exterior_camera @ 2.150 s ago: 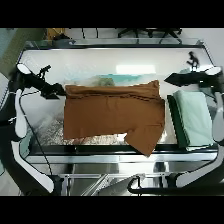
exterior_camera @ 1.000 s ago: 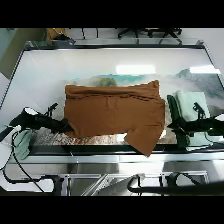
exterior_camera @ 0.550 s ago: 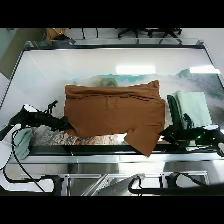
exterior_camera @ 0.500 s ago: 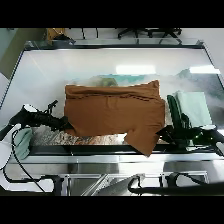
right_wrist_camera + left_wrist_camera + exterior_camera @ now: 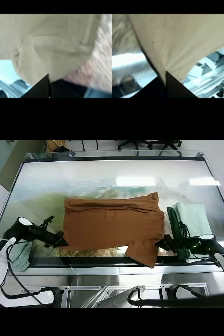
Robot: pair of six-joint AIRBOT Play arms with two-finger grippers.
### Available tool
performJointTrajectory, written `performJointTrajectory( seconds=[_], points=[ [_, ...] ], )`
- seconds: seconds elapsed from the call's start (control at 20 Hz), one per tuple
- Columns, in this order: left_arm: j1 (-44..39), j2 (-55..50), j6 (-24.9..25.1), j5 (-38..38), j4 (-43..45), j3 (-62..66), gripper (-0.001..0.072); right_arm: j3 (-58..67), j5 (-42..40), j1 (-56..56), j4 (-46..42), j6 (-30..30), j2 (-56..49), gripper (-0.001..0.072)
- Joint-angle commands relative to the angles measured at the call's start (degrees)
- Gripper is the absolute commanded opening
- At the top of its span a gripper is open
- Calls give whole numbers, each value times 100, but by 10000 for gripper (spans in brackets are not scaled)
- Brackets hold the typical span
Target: Fold the shirts.
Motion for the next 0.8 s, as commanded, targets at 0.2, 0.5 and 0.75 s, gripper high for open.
performJointTrajectory(
  seconds=[0.2, 0.5, 0.75],
  points=[
    [1069, 962, -323, -114, 682, -1261, 13, -225, 879, 24, -2199, 1891, 1880, 15],
    [739, 1082, -420, -291, 153, -223, 13, 603, -538, 140, 444, -76, 1934, 15],
    [-153, 588, -651, 304, -94, 1512, 13, 1930, -1427, 887, 1272, -1027, 151, 15]
  ],
)
